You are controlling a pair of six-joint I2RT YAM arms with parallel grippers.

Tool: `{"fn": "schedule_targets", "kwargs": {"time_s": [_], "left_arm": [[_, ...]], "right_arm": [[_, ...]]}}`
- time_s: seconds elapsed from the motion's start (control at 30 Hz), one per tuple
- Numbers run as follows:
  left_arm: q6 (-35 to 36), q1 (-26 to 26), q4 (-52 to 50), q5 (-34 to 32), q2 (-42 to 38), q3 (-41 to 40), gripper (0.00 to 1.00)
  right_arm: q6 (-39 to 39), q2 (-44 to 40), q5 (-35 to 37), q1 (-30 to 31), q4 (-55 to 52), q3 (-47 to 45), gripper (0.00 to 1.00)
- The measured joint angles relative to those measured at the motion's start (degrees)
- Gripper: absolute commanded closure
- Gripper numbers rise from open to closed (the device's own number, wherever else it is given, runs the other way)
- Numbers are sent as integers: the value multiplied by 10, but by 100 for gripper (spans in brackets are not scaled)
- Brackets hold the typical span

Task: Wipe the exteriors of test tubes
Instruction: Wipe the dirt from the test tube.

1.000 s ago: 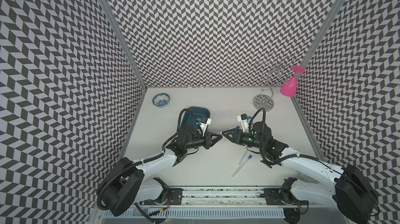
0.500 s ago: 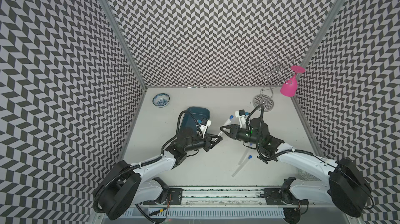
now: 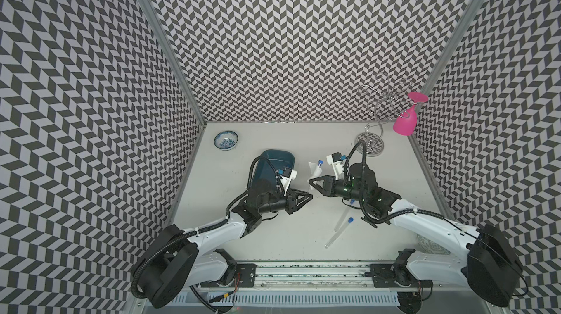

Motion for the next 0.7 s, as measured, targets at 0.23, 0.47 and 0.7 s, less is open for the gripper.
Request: {"fn": "schedule_targets", "kwargs": {"time_s": [0.23,0.47,0.7], "left_arm": [[-8,0,12,6,4,-1,78],[-11,-7,28,21,25,-1,84],[-12,-11,47,27,38,-1,86]], "right_arm": [[-11,-7,-10,0,-7,0,87],[-11,-10,-13,0,-8,-2,87],[-12,-10,-16,0,-11,-2,87]]}}
